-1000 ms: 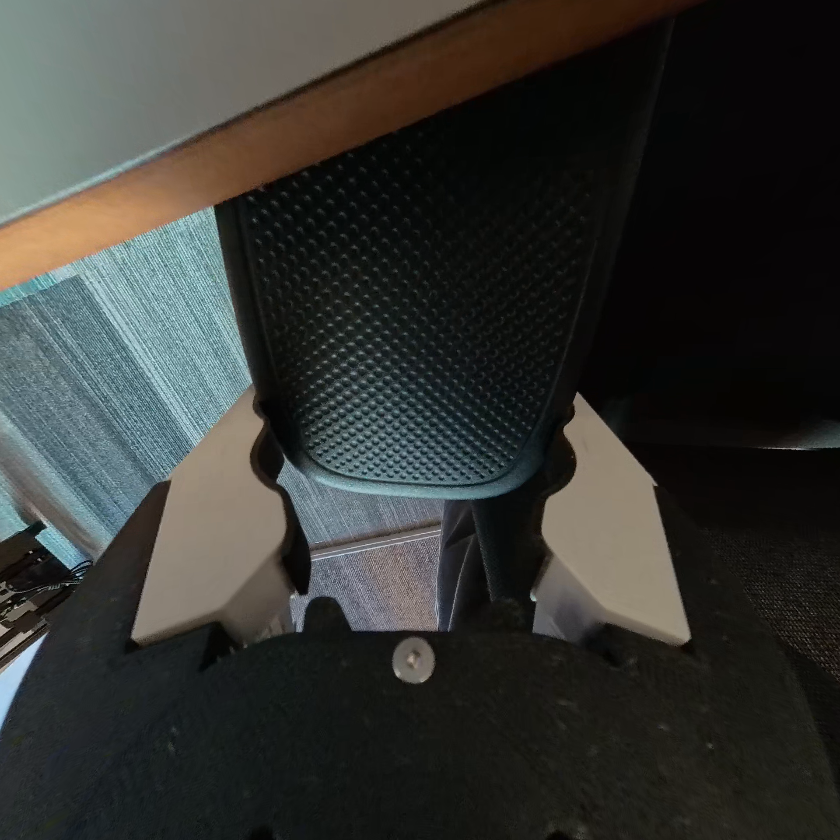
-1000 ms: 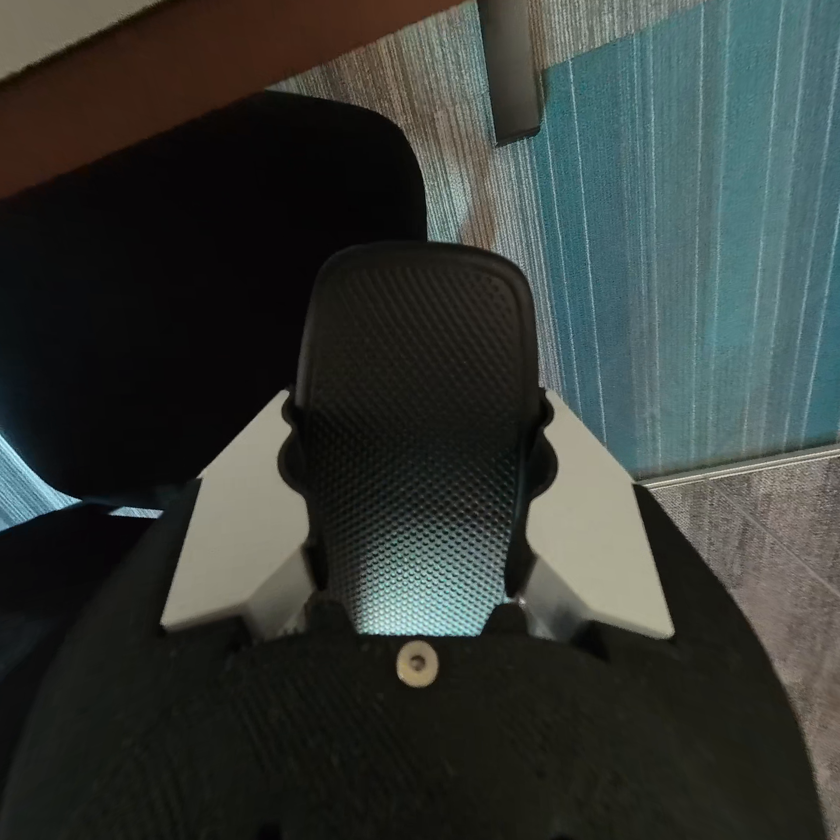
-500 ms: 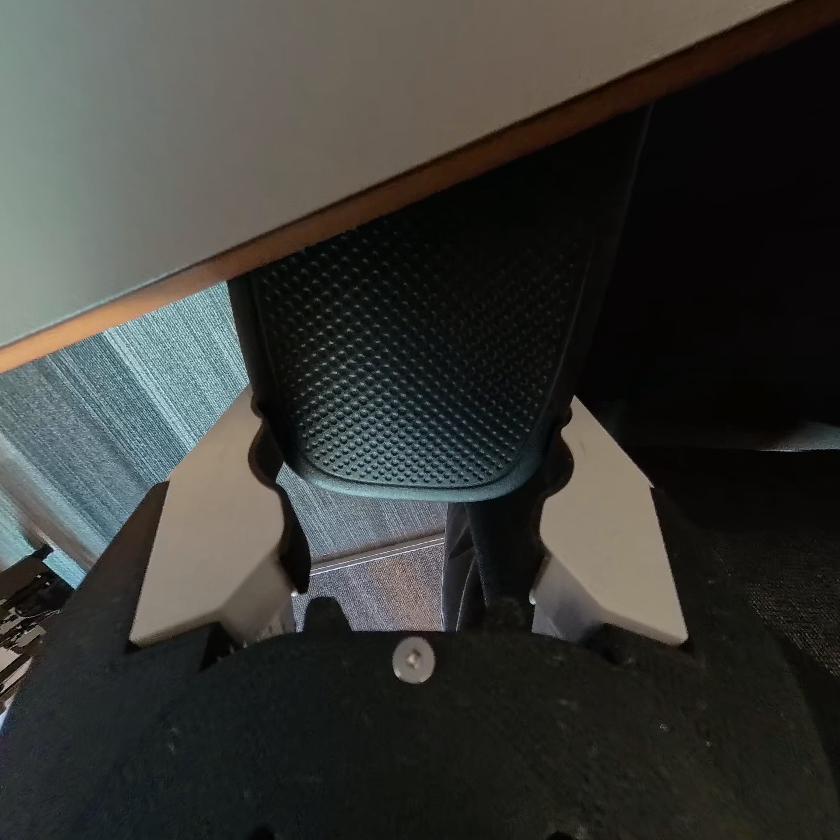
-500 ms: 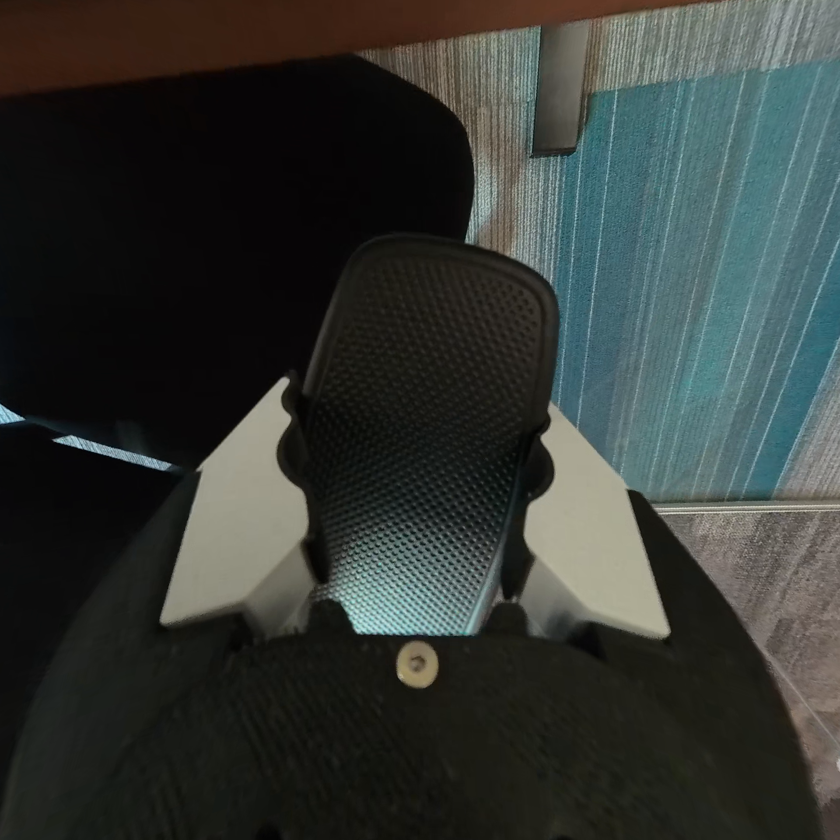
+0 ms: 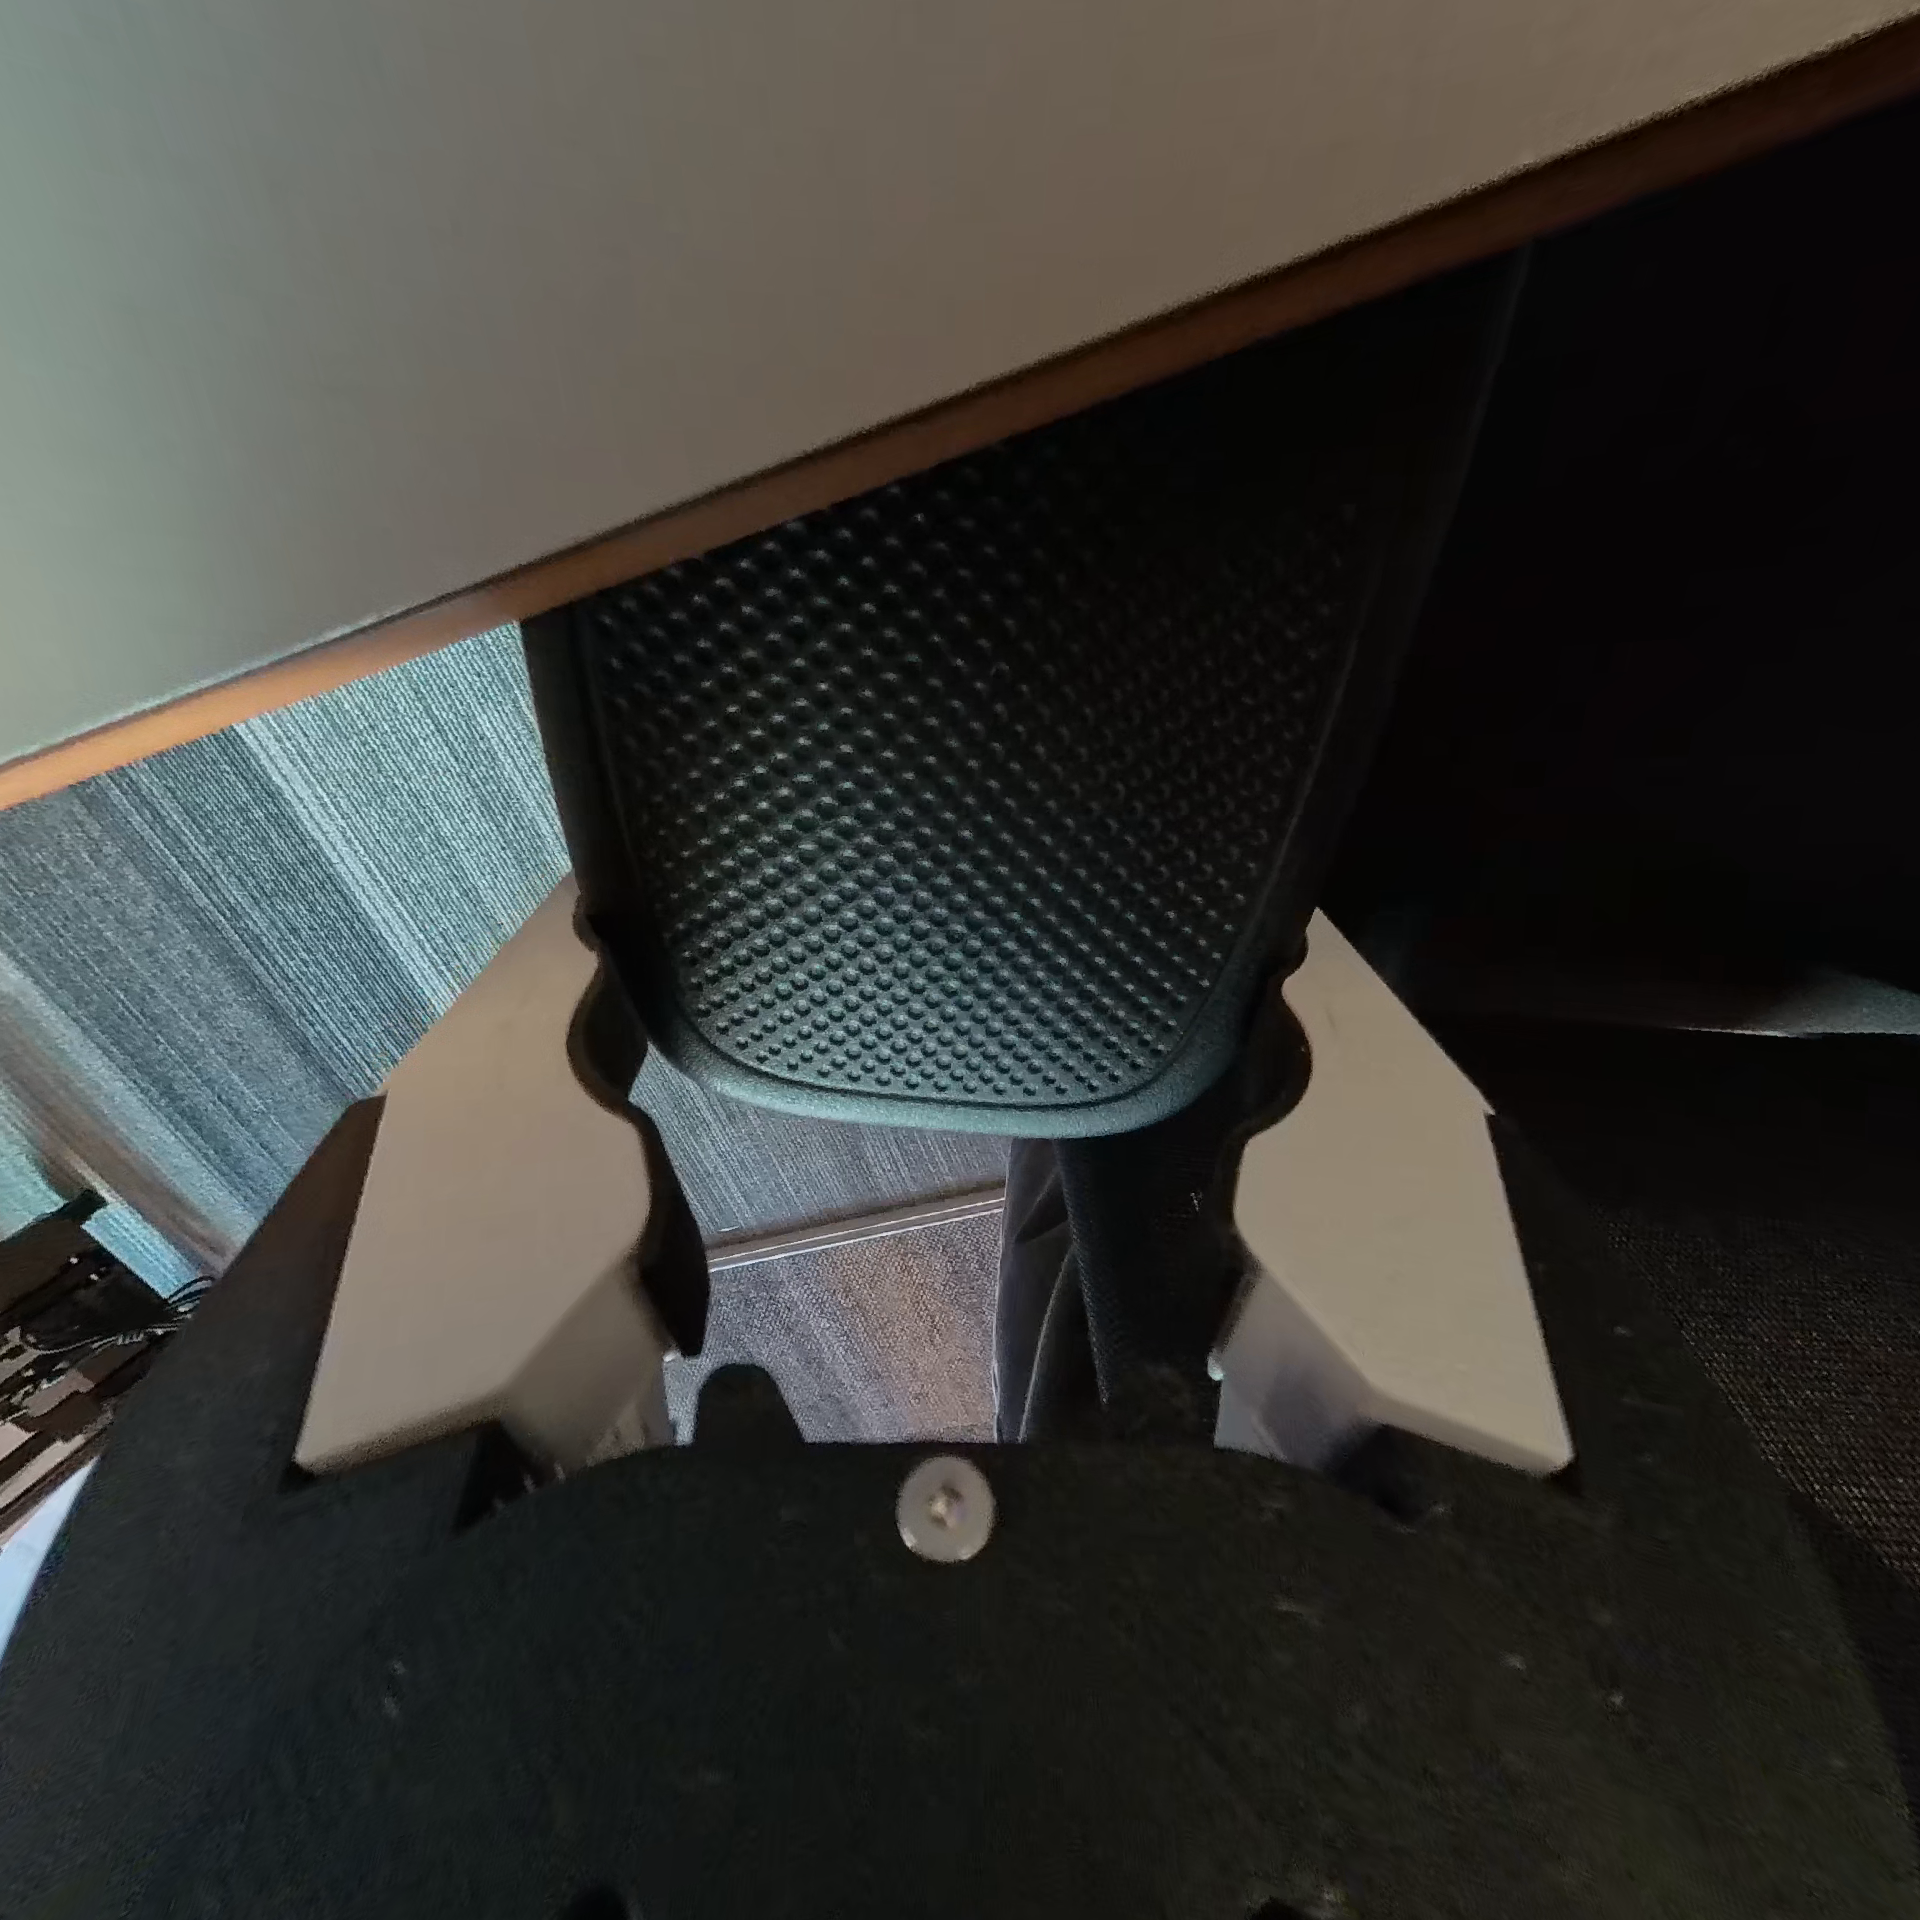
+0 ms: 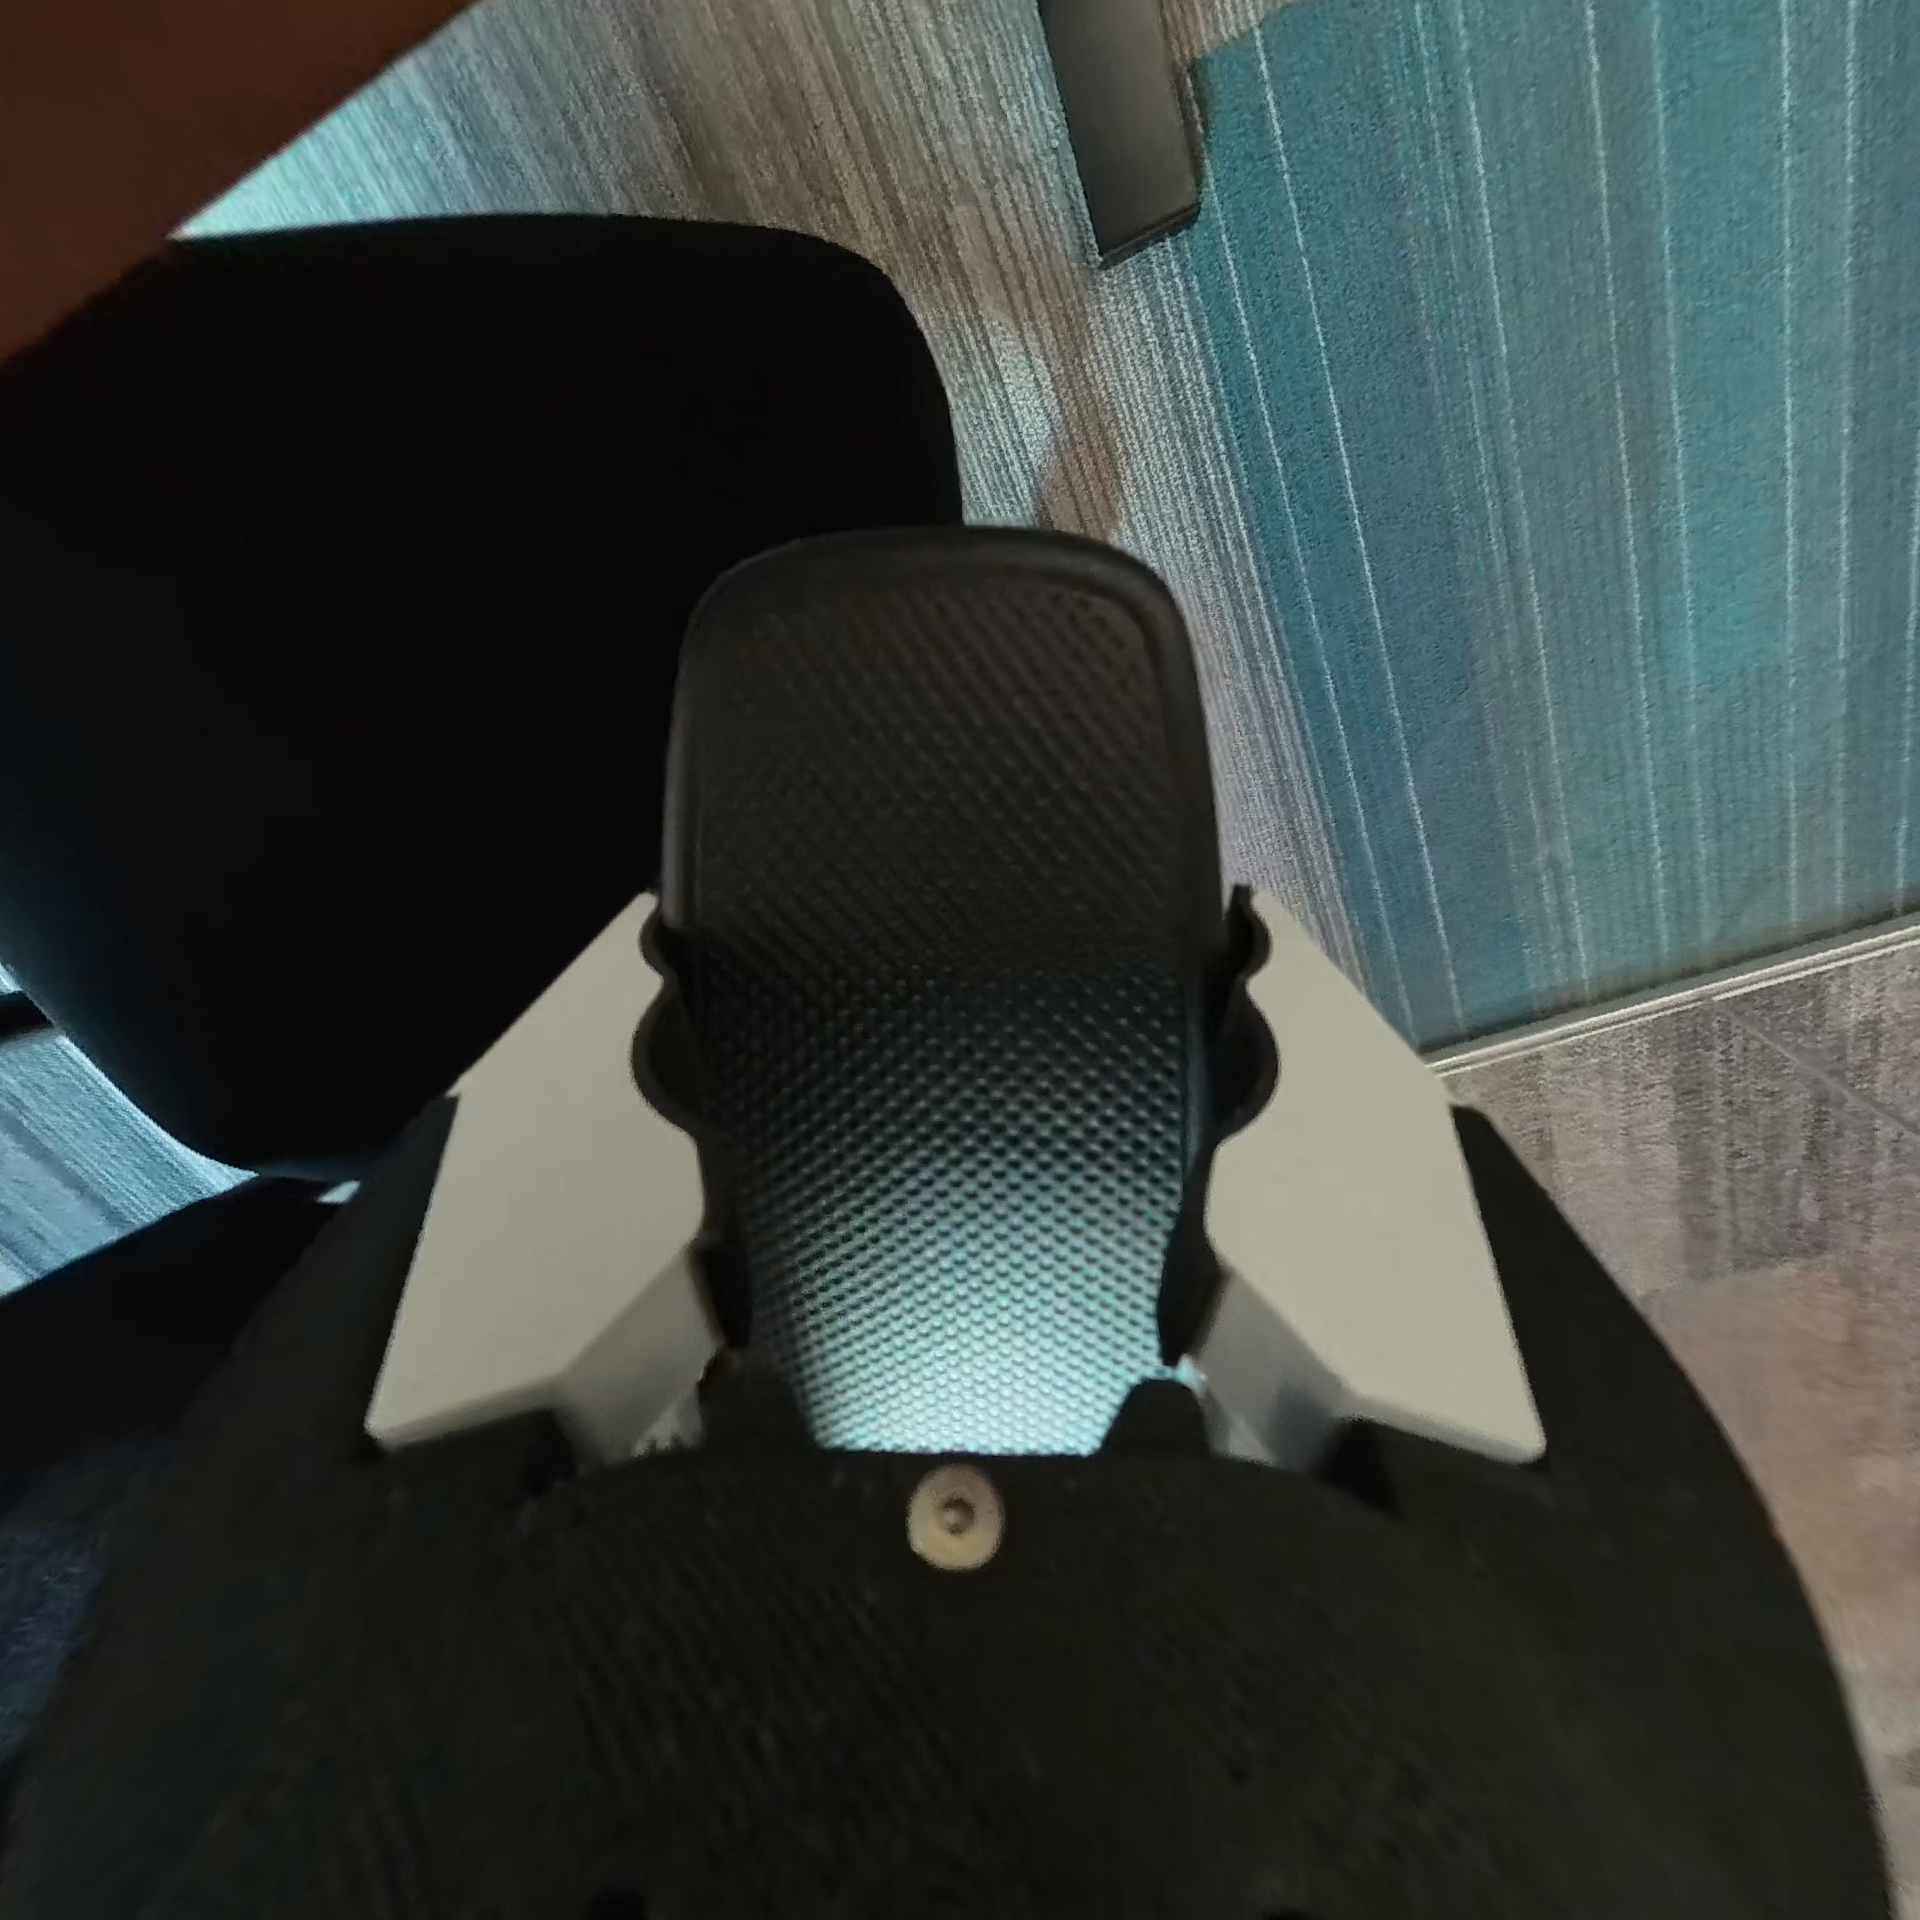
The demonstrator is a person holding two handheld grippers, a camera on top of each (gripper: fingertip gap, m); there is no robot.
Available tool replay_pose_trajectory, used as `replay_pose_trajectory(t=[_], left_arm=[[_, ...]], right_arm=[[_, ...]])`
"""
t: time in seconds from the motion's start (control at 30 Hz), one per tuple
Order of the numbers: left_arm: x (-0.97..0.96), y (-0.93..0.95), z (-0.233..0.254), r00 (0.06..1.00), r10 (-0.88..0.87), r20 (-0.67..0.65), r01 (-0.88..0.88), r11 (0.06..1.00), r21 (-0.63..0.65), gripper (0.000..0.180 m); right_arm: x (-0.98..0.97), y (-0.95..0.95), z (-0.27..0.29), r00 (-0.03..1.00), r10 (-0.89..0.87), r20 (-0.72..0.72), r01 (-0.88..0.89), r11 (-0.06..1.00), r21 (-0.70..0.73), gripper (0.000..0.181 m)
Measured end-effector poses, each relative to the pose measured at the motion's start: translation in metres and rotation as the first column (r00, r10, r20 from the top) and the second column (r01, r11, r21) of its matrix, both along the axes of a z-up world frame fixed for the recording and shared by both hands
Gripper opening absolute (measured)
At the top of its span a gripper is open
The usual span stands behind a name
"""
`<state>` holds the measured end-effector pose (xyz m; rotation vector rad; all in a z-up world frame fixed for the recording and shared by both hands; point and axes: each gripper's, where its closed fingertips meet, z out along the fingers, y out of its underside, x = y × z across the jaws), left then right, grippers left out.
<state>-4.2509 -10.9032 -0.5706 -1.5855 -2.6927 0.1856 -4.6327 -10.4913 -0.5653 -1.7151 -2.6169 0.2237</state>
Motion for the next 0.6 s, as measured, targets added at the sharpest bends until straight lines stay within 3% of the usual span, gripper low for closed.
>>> replay_pose_trajectory(t=[0.03,0.27,0.6], left_arm=[[0.001,0.0,0.0,1.0,0.009,-0.001,-0.009,1.0,0.0,0.118],[0.0,0.003,0.0,1.0,0.029,-0.01,-0.029,1.0,0.004,0.118],[-0.008,0.002,-0.001,0.999,0.006,-0.043,-0.006,1.0,-0.007,0.118]], right_arm=[[0.003,0.005,-0.001,1.0,-0.022,-0.001,0.022,1.0,0.0,0.104],[0.009,0.011,-0.002,0.989,-0.145,0.041,0.145,0.989,0.016,0.11],[0.017,-0.003,0.003,0.994,0.107,-0.006,-0.107,0.994,-0.022,0.103]])
